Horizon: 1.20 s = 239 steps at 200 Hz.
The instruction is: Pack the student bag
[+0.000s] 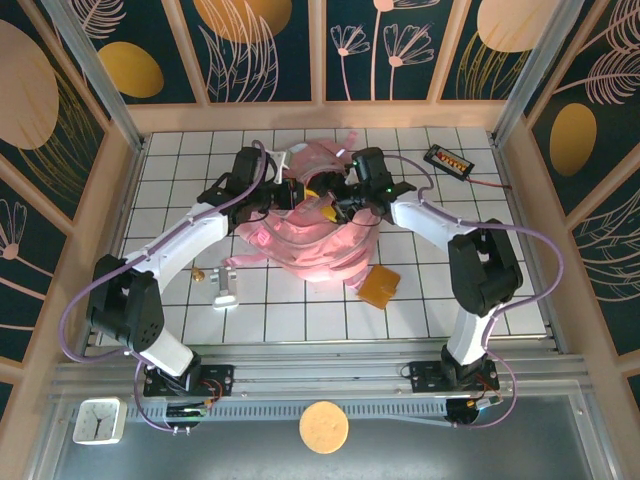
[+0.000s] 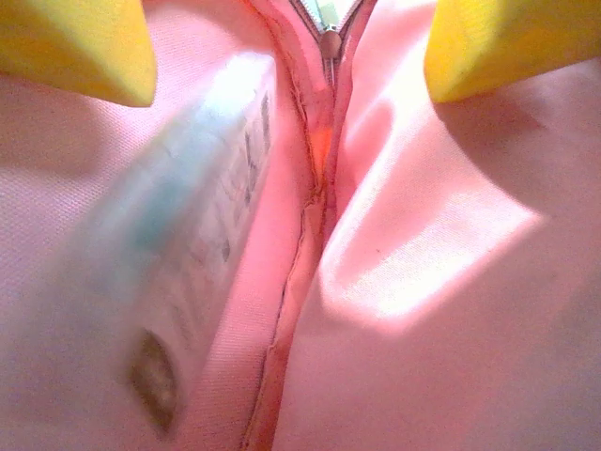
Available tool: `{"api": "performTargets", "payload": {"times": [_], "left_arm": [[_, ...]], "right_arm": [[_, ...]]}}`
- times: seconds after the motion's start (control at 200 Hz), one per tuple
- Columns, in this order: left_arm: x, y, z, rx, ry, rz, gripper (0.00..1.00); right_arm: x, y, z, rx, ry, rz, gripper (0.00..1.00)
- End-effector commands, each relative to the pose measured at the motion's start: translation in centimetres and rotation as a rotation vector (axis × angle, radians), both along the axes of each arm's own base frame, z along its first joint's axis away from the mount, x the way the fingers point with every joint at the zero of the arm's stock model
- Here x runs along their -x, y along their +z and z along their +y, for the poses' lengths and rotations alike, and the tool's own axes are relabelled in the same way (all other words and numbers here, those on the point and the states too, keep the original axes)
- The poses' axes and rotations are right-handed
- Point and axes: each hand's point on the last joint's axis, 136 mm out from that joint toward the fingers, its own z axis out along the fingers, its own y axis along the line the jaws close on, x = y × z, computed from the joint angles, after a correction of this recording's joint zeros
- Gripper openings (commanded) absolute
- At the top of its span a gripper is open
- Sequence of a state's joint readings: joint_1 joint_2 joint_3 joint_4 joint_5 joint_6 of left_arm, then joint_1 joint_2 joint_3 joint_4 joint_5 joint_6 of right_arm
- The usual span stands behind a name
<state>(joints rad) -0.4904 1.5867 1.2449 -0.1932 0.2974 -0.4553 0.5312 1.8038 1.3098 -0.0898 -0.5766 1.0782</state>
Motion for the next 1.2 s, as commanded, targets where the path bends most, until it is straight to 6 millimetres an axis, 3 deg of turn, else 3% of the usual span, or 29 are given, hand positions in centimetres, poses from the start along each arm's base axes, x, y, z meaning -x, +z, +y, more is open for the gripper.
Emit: {"api": "performTargets", "payload": {"times": [0.0,0.165,0.345,0.435,0.495,0.575,0.671,0.761,0.841,0.941,1.056,1.191], "left_arm": [[0.2,5.2,-1.5,0.113,-0.049,-0.131,0.00],[0.2,5.1,-1.3,0.101,-0.044,-0.135,0.00],[0.2,4.4,-1.1,0.083,-0.040,-0.131,0.00],[0.3,3.7,-0.8,0.072,-0.033,-0.126,0.00],[0.5,3.2,-0.9,0.072,-0.038,-0.117,0.00],[0.6,2.8,-0.9,0.075,-0.041,-0.110,0.00],[0.6,2.5,-1.0,0.072,-0.045,-0.111,0.00],[0.7,2.2,-1.1,0.071,-0.056,-0.108,0.00],[0.9,1.6,-1.3,0.076,-0.070,-0.095,0.00],[1.3,0.9,-1.5,0.088,-0.085,-0.075,0.00],[1.8,0.4,-1.5,0.087,-0.092,-0.062,0.00],[2.2,0.0,-1.4,0.082,-0.103,-0.049,0.00]], "right_arm": [[0.2,0.1,0.1,0.049,0.020,-0.020,0.80],[1.0,0.7,-1.1,0.080,0.004,-0.042,0.78],[1.2,4.5,-2.4,0.122,-0.015,-0.147,0.76],[2.0,5.9,-4.8,0.227,-0.059,-0.163,0.76],[3.2,5.6,-7.3,0.337,-0.102,-0.127,0.78],[5.9,4.4,-10.9,0.478,-0.144,-0.065,0.86],[10.4,1.2,-15.1,0.603,-0.195,0.070,0.92],[14.5,-1.8,-16.5,0.553,-0.217,0.158,0.90],[16.8,-4.4,-16.9,0.454,-0.255,0.189,0.88],[18.4,-7.1,-17.6,0.359,-0.307,0.197,0.85],[19.7,-10.1,-18.3,0.363,-0.318,0.235,0.82],[19.3,-11.9,-18.5,0.414,-0.294,0.227,0.80]]}}
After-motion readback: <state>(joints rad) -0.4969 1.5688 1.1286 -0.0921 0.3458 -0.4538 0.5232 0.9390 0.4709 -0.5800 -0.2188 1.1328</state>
